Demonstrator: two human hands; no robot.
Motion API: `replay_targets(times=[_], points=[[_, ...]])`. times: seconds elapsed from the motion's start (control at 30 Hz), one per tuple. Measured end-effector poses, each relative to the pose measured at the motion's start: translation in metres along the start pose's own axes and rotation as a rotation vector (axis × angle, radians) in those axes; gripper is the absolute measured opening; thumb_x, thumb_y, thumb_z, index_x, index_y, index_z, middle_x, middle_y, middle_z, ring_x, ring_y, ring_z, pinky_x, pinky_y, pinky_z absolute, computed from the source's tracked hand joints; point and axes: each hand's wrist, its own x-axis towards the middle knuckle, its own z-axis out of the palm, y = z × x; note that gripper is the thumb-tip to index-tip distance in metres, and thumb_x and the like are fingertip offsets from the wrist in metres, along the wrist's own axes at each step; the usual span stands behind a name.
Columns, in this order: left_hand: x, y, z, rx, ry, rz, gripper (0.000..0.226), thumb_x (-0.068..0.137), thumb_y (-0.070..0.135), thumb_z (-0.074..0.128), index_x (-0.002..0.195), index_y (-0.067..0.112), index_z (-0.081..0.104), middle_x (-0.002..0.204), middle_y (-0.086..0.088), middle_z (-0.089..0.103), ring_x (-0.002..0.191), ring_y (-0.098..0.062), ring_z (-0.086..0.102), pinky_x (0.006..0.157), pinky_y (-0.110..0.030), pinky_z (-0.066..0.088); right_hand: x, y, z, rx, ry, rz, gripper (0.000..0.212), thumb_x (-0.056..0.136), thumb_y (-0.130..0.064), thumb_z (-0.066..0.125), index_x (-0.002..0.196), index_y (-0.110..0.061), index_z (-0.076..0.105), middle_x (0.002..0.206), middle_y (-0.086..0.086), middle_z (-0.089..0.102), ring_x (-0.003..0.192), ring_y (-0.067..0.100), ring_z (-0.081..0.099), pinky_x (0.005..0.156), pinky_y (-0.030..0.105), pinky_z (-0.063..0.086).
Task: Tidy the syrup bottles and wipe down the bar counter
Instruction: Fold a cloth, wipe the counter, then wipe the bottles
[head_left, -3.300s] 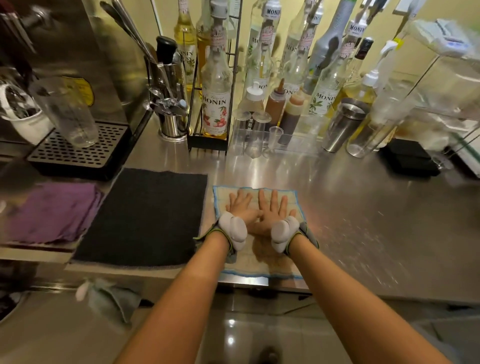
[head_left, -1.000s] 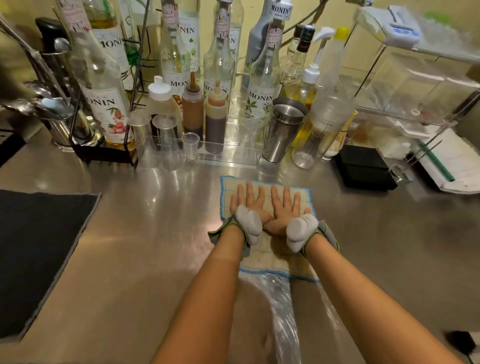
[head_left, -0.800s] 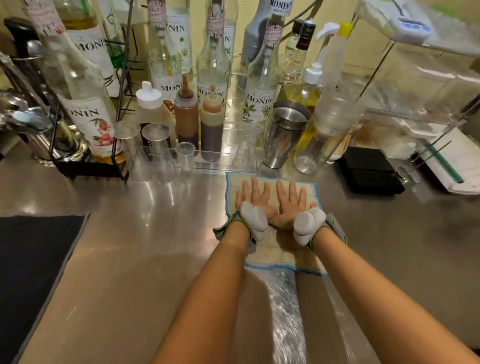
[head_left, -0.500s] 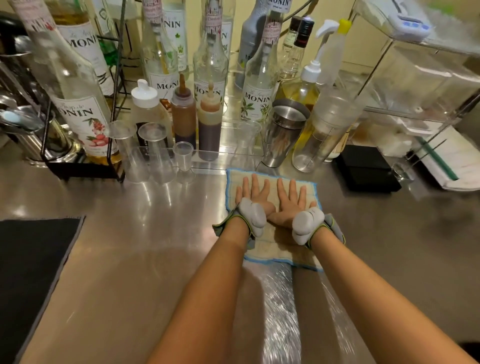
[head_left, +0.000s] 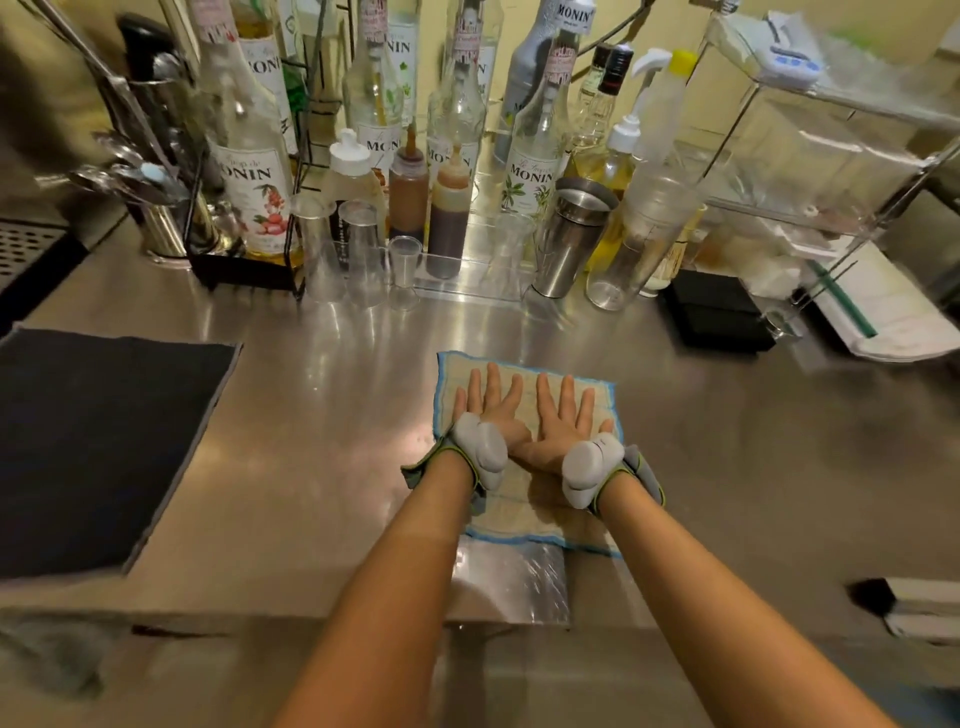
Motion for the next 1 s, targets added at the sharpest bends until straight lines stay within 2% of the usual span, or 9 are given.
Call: replay_targets(times=[0.2, 0.33, 0.5, 0.73, 1.0], points=[[-0.052, -0.027, 0.008, -0.015, -0.001, -0.027, 0.073, 0.095, 0.034, 0.041, 0.152, 0.031, -0.005, 0.16, -0.001, -0.019, 0.148, -0.024, -0.018, 0.119, -0.04, -0.011, -0.06, -0.019, 0.018, -0.003, 0.008, -0.045, 0.091, 0.085, -0.059, 0.049, 0.151, -0.032, -0.009, 0.159, -0.001, -0.021, 0.147, 0.026, -0.02, 0.119, 0.053, -0.004], [-0.081, -0.046, 0.001, -0.057, -0.03, -0.034, 0.074, 0.096, 0.031, 0.042, 0.152, 0.03, -0.005, 0.16, 0.0, -0.021, 0.148, -0.023, -0.019, 0.12, -0.04, -0.01, -0.085, -0.037, 0.023, -0.039, -0.034, -0.07, 0.093, 0.085, -0.06, 0.048, 0.15, -0.03, -0.011, 0.159, 0.001, -0.022, 0.147, 0.027, -0.02, 0.119, 0.053, -0.004], [-0.113, -0.073, -0.007, -0.107, 0.007, -0.097, 0.076, 0.094, 0.028, 0.045, 0.153, 0.029, -0.003, 0.16, 0.0, -0.02, 0.149, -0.022, -0.019, 0.12, -0.037, -0.009, -0.103, -0.068, 0.038, -0.063, -0.033, -0.113, 0.094, 0.084, -0.063, 0.047, 0.151, -0.029, -0.011, 0.159, 0.002, -0.021, 0.147, 0.028, -0.019, 0.119, 0.053, -0.004], [-0.112, -0.102, -0.02, -0.104, 0.03, -0.142, 0.077, 0.094, 0.028, 0.046, 0.153, 0.03, -0.003, 0.16, 0.001, -0.02, 0.149, -0.021, -0.018, 0.119, -0.038, -0.008, -0.091, -0.099, 0.048, -0.077, -0.026, -0.148, 0.088, 0.088, -0.059, 0.045, 0.151, -0.029, -0.009, 0.159, 0.003, -0.021, 0.147, 0.029, -0.018, 0.118, 0.055, -0.004], [-0.075, -0.119, -0.05, -0.109, 0.043, -0.198, 0.078, 0.093, 0.03, 0.046, 0.152, 0.031, -0.005, 0.159, 0.001, -0.022, 0.148, -0.021, -0.021, 0.119, -0.039, -0.01, -0.049, -0.13, 0.04, -0.001, -0.006, -0.192, 0.088, 0.088, -0.055, 0.048, 0.151, -0.031, -0.008, 0.159, 0.002, -0.02, 0.147, 0.028, -0.018, 0.118, 0.055, -0.005]])
